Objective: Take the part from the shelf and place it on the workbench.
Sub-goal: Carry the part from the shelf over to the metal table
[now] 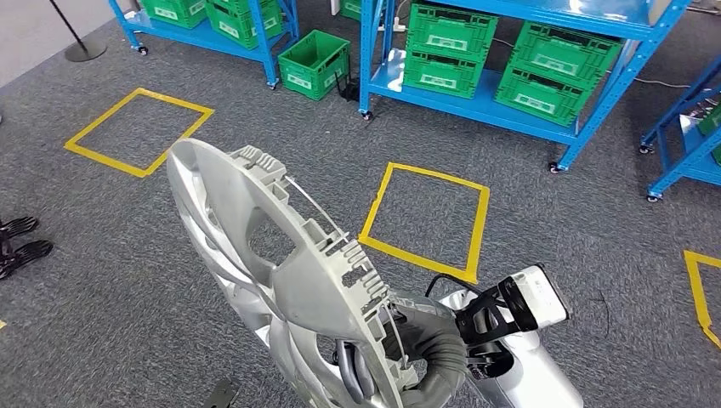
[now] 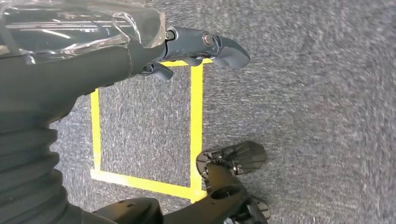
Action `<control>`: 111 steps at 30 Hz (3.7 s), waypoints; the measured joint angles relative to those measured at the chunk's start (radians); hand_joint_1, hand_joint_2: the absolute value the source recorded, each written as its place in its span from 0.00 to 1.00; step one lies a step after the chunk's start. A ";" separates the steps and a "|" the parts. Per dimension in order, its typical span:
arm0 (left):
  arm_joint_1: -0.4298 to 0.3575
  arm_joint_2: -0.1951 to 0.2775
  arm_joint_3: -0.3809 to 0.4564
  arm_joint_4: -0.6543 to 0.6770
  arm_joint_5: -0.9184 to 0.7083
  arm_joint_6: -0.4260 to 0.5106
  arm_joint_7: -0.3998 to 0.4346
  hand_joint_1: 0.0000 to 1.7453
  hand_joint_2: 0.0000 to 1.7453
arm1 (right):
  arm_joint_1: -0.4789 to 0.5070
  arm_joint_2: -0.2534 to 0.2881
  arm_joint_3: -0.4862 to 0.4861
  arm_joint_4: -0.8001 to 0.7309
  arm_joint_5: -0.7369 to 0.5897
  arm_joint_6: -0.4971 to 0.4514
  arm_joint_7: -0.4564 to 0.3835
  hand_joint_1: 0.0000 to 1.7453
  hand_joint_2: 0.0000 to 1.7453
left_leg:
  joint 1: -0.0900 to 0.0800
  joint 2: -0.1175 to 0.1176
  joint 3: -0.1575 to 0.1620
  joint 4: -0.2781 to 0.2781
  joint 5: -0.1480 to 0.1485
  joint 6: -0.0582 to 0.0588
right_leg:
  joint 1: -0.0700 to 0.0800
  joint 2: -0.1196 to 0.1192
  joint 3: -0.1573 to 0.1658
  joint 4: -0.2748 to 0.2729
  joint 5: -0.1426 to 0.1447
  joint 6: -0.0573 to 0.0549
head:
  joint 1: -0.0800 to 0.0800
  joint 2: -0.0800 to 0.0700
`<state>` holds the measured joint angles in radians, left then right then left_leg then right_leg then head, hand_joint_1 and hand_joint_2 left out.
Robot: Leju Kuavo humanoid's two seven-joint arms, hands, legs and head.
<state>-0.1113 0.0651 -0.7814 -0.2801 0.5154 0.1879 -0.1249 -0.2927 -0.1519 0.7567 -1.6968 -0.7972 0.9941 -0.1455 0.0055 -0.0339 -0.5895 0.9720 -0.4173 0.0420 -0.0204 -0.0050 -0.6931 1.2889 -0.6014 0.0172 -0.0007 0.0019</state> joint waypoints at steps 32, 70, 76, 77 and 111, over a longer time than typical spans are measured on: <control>0.010 0.001 0.013 0.005 -0.065 0.000 -0.015 0.00 1.00 | 0.046 -0.025 -0.007 -0.059 0.092 -0.014 -0.031 1.00 1.00 | -0.002 -0.023 -0.002 0.006 -0.003 0.000 | 0.007 0.002 -0.017 -0.008 0.023 0.004 | -0.001 0.000; 0.039 0.028 0.014 0.006 -0.066 0.002 -0.009 0.00 1.00 | 0.058 -0.014 -0.015 -0.085 0.087 -0.014 -0.035 1.00 1.00 | 0.007 -0.090 -0.015 0.034 -0.022 -0.041 | -0.005 0.043 0.099 -0.254 0.132 -0.006 | 0.001 0.000; 0.043 0.028 0.017 0.006 -0.066 0.006 -0.014 0.00 1.00 | 0.046 -0.001 -0.011 -0.085 0.085 -0.018 -0.032 1.00 1.00 | 0.008 0.030 -0.159 0.312 -0.138 -0.059 | 0.009 -0.017 0.114 -0.257 0.122 -0.040 | -0.006 0.000; 0.043 0.027 0.017 0.006 -0.066 0.007 -0.015 0.00 1.00 | 0.046 0.000 -0.010 -0.085 0.084 -0.019 -0.030 1.00 1.00 | 0.007 0.033 -0.171 0.328 -0.134 -0.056 | 0.014 -0.028 0.114 -0.257 0.120 -0.043 | -0.006 0.000; 0.014 0.021 0.039 -0.005 -0.125 0.009 0.038 0.00 1.00 | 0.013 0.010 0.014 -0.047 0.019 -0.013 -0.011 1.00 1.00 | -0.019 0.071 -0.093 0.163 -0.037 -0.001 | 0.026 -0.060 0.113 -0.232 0.099 -0.038 | -0.004 0.000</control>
<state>-0.0970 0.0857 -0.7420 -0.2853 0.3905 0.1966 -0.0866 -0.2792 -0.1422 0.7706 -1.7436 -0.7781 0.9812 -0.1561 -0.0136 0.0368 -0.6827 1.1350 -0.4541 0.0410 0.0055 -0.0651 -0.5801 1.0569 -0.5020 -0.0206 -0.0044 0.0019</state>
